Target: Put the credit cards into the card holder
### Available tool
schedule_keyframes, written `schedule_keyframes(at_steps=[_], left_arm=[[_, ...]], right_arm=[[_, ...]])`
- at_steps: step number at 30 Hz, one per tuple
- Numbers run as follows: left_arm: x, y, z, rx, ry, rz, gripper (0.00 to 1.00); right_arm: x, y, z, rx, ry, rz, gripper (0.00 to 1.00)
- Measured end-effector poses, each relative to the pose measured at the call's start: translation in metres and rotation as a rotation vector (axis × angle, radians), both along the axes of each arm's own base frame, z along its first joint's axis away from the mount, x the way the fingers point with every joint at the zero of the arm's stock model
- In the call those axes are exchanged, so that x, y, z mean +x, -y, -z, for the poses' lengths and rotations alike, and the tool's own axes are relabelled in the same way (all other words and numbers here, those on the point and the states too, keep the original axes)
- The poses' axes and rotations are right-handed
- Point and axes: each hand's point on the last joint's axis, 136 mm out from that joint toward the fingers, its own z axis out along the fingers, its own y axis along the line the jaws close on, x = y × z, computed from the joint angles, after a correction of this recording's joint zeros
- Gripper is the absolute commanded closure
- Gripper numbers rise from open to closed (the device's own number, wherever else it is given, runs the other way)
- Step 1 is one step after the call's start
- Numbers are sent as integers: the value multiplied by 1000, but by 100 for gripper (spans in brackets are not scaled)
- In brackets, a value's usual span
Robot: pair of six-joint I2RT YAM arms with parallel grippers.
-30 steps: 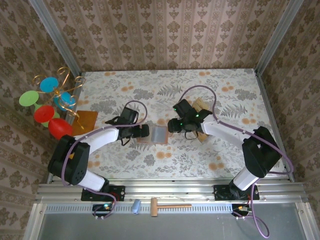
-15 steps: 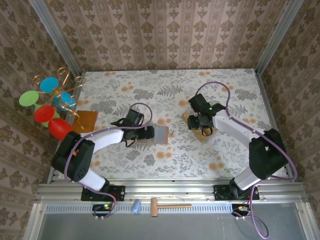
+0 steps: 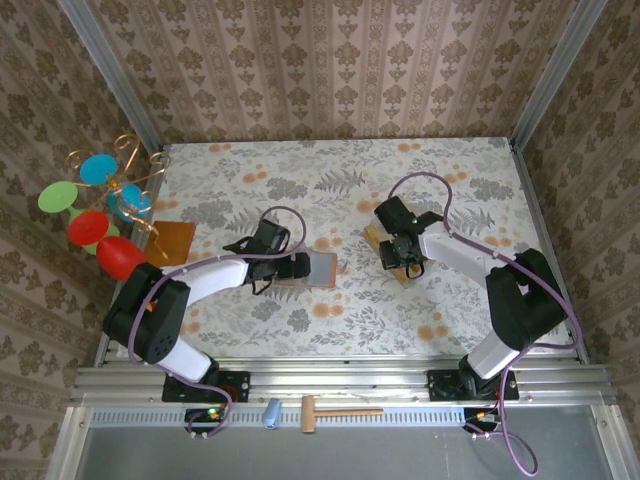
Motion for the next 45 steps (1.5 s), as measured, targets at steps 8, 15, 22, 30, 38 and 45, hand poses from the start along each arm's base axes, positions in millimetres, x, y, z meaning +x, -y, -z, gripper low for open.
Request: schedule_keyframes(at_steps=[8, 15, 22, 30, 38, 45], left_arm=[[0, 0, 0, 1, 0, -1, 0], [0, -2, -3, 6, 5, -4, 0], [2, -2, -9, 0, 25, -7, 0], [2, -3, -11, -3, 30, -9, 0], [3, -2, -15, -9, 39, -10, 0], [3, -2, -15, -10, 39, -9, 0]], right_arm=[[-2, -3, 5, -15, 2, -13, 60], [-7, -7, 8, -13, -6, -26, 71], [-7, -7, 8, -14, -7, -28, 73], [-8, -5, 8, -23, -13, -33, 77], [-17, 0, 10, -42, -33, -41, 81], [-20, 2, 7, -49, -38, -57, 79]])
